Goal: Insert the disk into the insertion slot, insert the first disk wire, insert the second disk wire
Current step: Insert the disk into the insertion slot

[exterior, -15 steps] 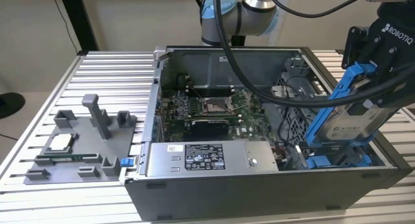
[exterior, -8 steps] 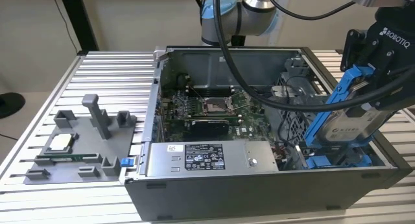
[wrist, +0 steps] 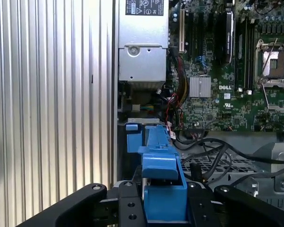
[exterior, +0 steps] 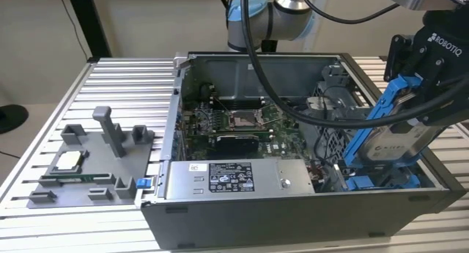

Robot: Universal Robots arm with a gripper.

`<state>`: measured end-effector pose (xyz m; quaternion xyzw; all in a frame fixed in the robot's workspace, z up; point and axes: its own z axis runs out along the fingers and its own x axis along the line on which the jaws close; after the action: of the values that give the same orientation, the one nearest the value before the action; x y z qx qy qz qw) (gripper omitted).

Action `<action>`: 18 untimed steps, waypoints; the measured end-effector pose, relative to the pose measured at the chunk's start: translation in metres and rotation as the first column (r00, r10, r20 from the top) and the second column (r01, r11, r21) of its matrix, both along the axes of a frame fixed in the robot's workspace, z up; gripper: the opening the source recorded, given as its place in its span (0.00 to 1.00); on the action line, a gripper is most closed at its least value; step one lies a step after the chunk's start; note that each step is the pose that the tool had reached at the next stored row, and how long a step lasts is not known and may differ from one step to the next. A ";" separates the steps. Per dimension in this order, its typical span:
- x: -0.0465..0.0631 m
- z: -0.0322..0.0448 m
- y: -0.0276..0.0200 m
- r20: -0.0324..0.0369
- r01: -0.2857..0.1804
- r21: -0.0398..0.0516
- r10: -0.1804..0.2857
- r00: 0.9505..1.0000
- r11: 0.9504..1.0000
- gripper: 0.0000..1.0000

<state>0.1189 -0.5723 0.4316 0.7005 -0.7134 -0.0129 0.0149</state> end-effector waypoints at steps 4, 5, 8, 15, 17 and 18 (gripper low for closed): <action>0.000 -0.0033 0.0000 0.000 0.000 0.000 0.000 1.000 1.000 0.00; 0.000 -0.0041 0.0000 0.000 -0.001 0.000 0.001 1.000 1.000 0.00; 0.000 -0.0068 -0.0003 0.000 -0.005 0.000 0.005 1.000 1.000 0.00; 0.000 -0.0133 -0.0039 0.000 -0.014 0.003 0.014 1.000 1.000 0.00; 0.000 -0.0158 -0.0039 0.000 -0.015 0.005 0.015 1.000 1.000 0.00; 0.000 -0.0168 -0.0039 0.000 -0.016 0.005 0.016 1.000 1.000 0.00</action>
<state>0.1191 -0.5762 0.4149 0.7062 -0.7077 -0.0147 0.0131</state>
